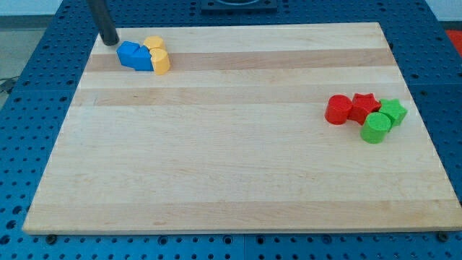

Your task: Separate yellow heart from the hexagon

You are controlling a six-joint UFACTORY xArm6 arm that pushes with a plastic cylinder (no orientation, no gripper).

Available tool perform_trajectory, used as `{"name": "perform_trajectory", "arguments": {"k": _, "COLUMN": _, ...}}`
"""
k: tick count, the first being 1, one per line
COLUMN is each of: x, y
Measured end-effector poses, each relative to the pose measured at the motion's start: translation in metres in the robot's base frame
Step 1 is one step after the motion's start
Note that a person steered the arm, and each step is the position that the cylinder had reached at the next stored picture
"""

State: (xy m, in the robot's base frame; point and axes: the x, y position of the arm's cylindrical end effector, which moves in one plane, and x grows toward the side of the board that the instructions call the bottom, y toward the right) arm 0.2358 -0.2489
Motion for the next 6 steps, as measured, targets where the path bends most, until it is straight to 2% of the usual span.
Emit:
{"name": "perform_trajectory", "arguments": {"k": 1, "x": 0.030, "y": 0.063}}
{"name": "perform_trajectory", "arguments": {"k": 2, "x": 0.115, "y": 0.166}}
{"name": "perform_trajectory", "arguments": {"k": 3, "x": 0.231, "y": 0.273}}
{"name": "perform_trajectory", "arguments": {"k": 4, "x": 0.332, "y": 0.338}}
{"name": "perform_trajectory", "arguments": {"k": 5, "x": 0.357, "y": 0.349}}
{"name": "perform_trajectory", "arguments": {"k": 6, "x": 0.335, "y": 0.348}}
